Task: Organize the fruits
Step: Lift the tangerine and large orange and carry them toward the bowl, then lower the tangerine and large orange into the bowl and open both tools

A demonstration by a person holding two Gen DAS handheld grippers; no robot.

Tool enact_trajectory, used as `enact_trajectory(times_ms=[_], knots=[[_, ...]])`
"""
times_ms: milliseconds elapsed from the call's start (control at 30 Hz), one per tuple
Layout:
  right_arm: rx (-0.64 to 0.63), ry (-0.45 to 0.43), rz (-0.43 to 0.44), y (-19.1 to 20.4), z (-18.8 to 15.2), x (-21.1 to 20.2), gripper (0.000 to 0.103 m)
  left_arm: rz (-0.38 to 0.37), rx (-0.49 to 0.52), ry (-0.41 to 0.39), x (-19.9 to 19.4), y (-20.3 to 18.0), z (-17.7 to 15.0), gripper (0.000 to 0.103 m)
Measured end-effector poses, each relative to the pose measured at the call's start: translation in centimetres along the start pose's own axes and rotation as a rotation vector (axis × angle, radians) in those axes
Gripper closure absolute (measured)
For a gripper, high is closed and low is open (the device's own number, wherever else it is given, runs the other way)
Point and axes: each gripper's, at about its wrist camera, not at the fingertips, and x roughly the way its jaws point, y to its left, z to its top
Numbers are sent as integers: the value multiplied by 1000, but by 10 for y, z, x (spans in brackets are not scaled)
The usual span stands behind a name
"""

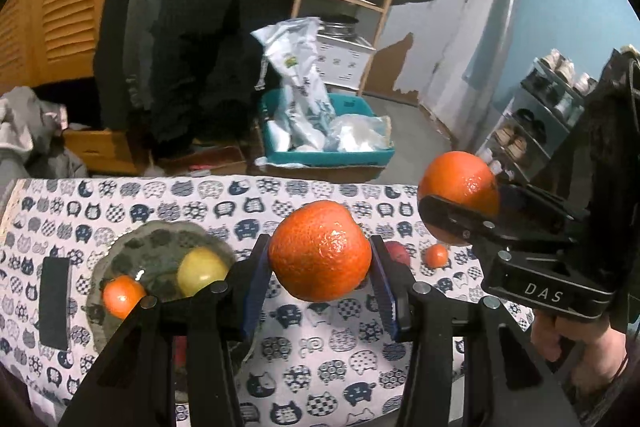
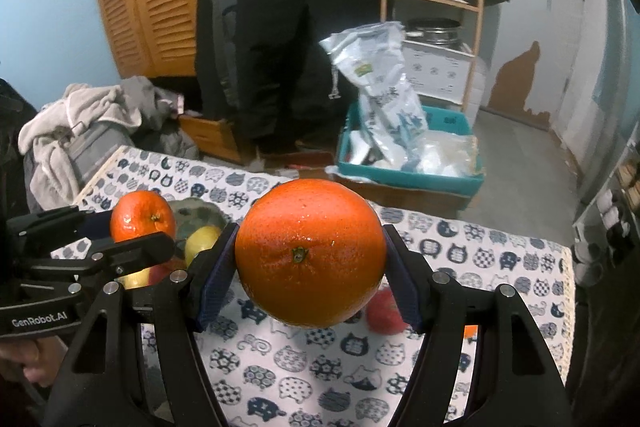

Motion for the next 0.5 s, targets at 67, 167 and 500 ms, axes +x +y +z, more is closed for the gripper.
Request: enact_trajectory(times_ms=[67, 167, 500], knots=[[-8, 8, 11, 8, 3, 6, 34, 14, -23, 0, -1, 13, -1, 55], [-16, 19, 29, 19, 7, 17, 34, 31, -51, 1, -2, 30, -2, 55], [-48, 68, 96, 61, 18, 55, 34, 107, -147, 21, 1, 91, -13, 55]])
